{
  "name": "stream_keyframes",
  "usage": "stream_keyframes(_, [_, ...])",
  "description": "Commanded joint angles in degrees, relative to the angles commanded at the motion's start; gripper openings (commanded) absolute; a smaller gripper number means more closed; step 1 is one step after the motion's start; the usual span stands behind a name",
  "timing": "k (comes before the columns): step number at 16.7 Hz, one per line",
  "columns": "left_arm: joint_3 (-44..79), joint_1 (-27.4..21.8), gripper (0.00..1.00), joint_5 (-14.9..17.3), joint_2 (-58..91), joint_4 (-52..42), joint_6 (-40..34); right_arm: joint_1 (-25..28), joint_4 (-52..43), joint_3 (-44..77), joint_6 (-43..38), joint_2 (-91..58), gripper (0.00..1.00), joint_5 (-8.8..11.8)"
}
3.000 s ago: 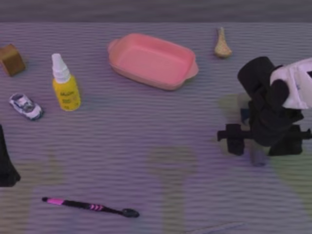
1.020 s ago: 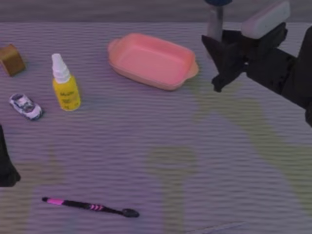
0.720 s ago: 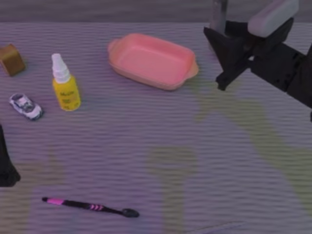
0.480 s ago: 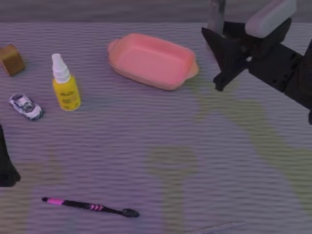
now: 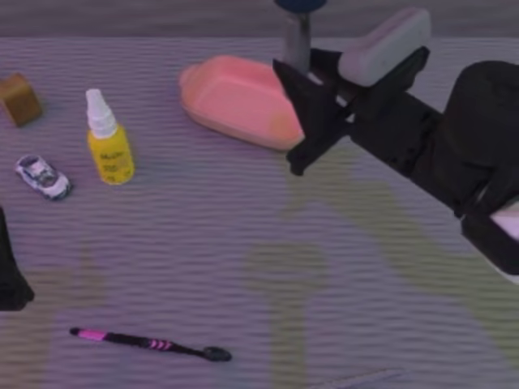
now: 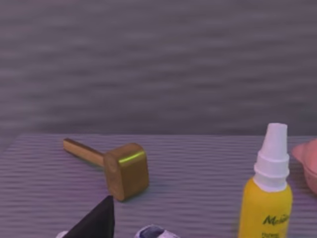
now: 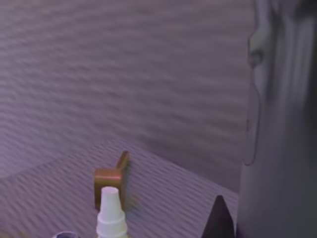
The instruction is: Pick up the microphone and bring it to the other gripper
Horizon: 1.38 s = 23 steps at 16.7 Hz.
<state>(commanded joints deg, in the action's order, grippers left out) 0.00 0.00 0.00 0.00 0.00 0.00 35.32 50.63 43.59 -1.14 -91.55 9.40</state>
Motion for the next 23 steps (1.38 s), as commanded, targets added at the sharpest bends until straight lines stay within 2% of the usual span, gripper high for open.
stream_keyframes(2, [0.00, 0.00, 1.00, 0.00, 0.00, 0.00, 0.00, 0.59, 0.04, 0.05, 0.00, 0.07, 0.00, -0.58])
stream_keyframes(13, [0.69, -0.81, 1.00, 0.74, 1.81, 0.40, 0.12, 0.59, 0.04, 0.05, 0.00, 0.07, 0.00, -0.58])
stream_keyframes(17, [4.86, -4.63, 1.00, 4.25, 10.89, 3.03, 0.48, 0.59, 0.04, 0.05, 0.00, 0.07, 0.00, -0.58])
stream_keyframes(23, [16.88, -12.56, 1.00, 11.49, 30.69, 11.59, 0.52, 0.59, 0.04, 0.05, 0.00, 0.07, 0.00, -0.58])
